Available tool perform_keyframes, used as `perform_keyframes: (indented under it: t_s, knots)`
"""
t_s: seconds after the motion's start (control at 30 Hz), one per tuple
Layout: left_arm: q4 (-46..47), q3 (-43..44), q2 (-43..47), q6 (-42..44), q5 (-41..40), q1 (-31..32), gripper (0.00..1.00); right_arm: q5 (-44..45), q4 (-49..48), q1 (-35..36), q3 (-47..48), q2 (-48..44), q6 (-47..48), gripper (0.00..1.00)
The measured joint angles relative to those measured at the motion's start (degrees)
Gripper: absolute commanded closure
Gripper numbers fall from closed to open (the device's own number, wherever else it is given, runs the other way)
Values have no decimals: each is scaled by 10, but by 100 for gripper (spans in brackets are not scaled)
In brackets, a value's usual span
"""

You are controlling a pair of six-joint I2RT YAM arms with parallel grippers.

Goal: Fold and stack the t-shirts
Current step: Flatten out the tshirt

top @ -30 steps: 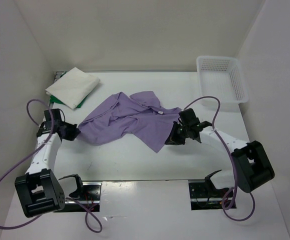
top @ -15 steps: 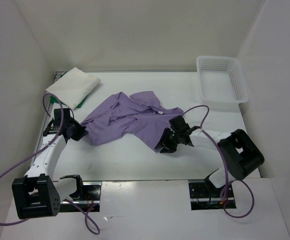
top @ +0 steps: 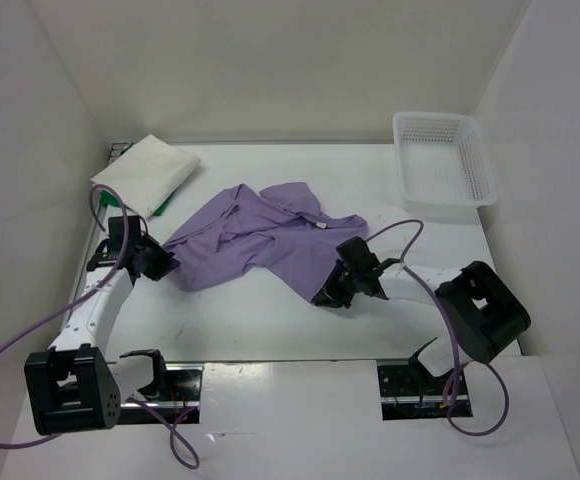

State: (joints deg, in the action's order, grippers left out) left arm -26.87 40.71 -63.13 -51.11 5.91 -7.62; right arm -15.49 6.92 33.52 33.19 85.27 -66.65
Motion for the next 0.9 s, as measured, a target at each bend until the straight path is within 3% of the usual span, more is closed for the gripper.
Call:
perform_keyframes:
  t_s: [0.13,0.17,0.37,0.5,0.7,0.9]
  knots:
    - [0,0,-1,0,4,0,100,12,-4,0,8,12,-1,91]
    - [0,0,-1,0,4,0,100,15,-4,0,14,17,3,99]
    - [13,0,-1,-3,24,2,100,78,65,0,83,23,46,100]
    - [11,53,-32,-15,26,40,100,124,176,-24,183,-60,99,100]
    - [24,293,-111,-14,25,76,100,182,310,-144,499,-135,201,100]
    - [10,534,-125,-18,58,-15,100,245,427,-157,897,-81,290,100]
